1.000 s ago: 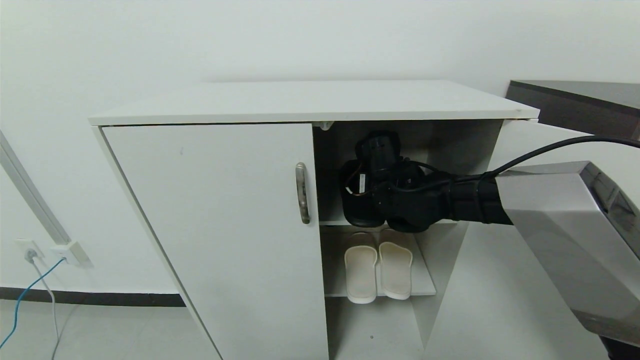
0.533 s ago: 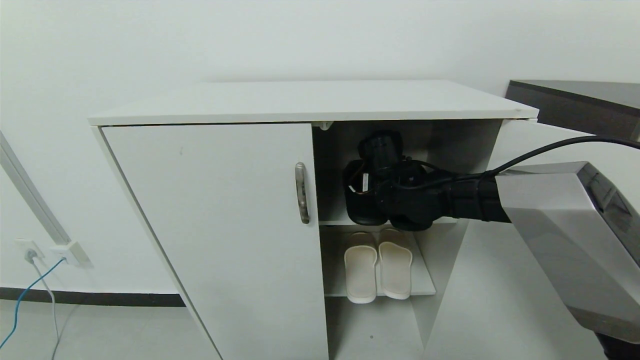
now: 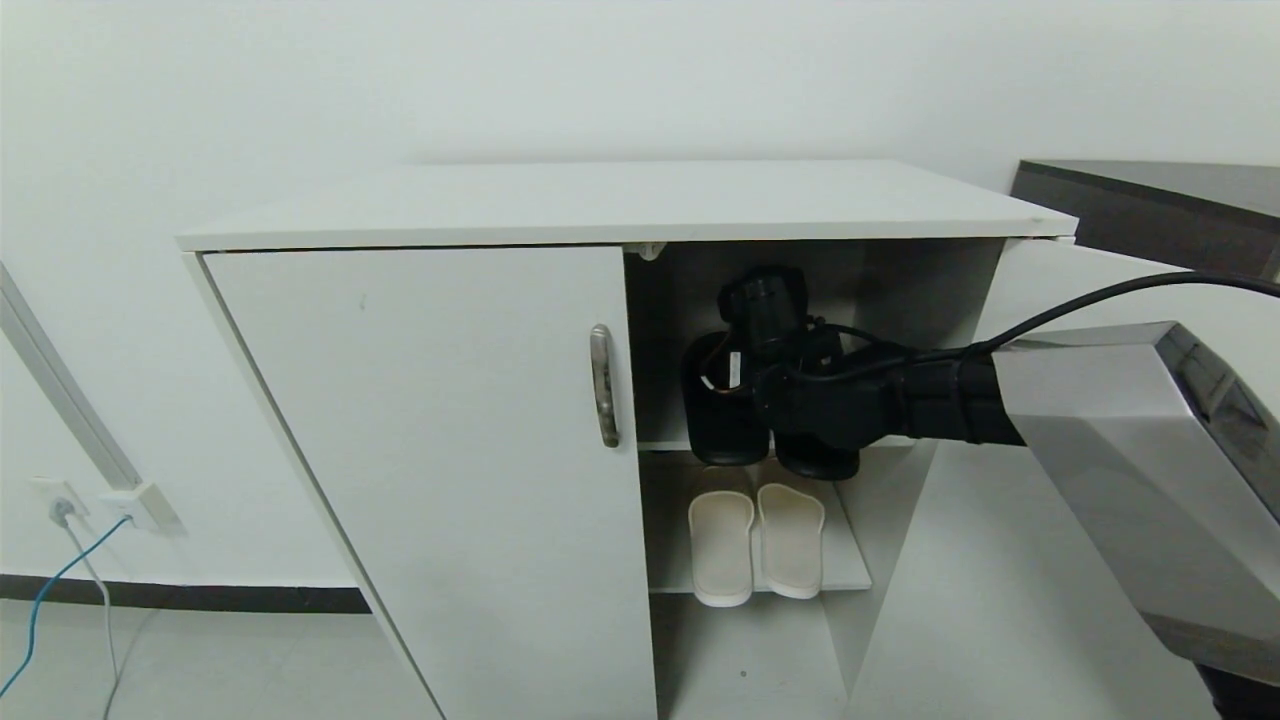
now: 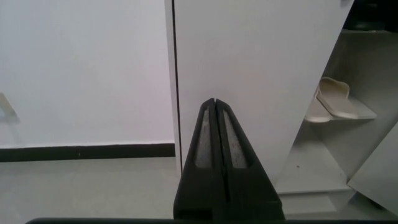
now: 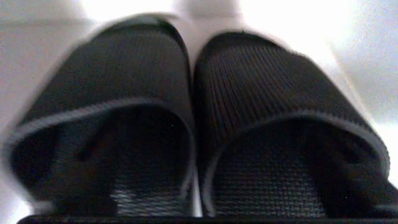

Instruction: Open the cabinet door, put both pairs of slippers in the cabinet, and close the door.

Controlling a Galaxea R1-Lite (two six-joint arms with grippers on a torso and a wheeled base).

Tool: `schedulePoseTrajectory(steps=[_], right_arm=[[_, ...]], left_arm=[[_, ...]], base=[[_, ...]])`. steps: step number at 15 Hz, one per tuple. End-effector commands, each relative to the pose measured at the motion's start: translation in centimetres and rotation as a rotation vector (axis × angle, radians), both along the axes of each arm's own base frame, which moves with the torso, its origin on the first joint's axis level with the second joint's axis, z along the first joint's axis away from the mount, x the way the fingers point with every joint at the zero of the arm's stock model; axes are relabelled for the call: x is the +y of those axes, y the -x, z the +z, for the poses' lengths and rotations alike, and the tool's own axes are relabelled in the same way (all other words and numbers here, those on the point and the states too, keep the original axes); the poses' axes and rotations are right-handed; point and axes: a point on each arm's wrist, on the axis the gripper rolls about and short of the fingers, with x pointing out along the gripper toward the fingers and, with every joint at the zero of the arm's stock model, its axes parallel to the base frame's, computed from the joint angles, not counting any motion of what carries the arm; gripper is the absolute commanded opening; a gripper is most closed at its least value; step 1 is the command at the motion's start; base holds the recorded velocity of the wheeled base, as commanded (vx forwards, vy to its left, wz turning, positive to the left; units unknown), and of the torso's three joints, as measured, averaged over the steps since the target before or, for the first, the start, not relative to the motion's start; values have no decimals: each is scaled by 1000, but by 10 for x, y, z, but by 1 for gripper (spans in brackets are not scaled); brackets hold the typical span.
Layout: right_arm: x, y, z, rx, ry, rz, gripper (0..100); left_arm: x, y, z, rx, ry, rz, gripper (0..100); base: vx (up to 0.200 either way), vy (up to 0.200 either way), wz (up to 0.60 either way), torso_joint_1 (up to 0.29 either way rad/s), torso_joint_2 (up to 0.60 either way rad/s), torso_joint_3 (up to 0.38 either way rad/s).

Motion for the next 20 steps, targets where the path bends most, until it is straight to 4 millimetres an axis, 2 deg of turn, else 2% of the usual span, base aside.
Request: schedulePoseTrajectory(steps=[1, 4, 9, 14, 18, 19, 20], right_arm=[[-4, 12, 10, 1, 0, 9, 100], [-9, 38, 24, 9, 3, 34, 100], [-20, 105, 41, 20, 3, 122, 100], [-36, 163, 38, -12, -40, 252, 100], [-45, 187, 29, -25, -61, 313, 100], [-45, 189, 28, -23, -63, 324, 0], [-44, 189, 28, -27, -68, 332, 0]], left_arm=[[0, 0, 0, -1, 0, 0, 0], [0, 0, 0, -1, -3, -1, 0], [0, 0, 0, 1, -1, -1, 0], [0, 0, 0, 1, -1, -3, 0], [0, 0, 0, 2, -3, -3, 0], [0, 0, 0, 2, -3, -3, 0], [0, 0, 0, 2, -3, -3, 0]], base=[[0, 0, 0, 0, 0, 0], [0, 0, 0, 0, 0, 0], [0, 0, 0, 0, 0, 0], [0, 0, 0, 0, 0, 0], [0, 0, 0, 0, 0, 0], [0, 0, 0, 0, 0, 0], [0, 0, 0, 0, 0, 0]])
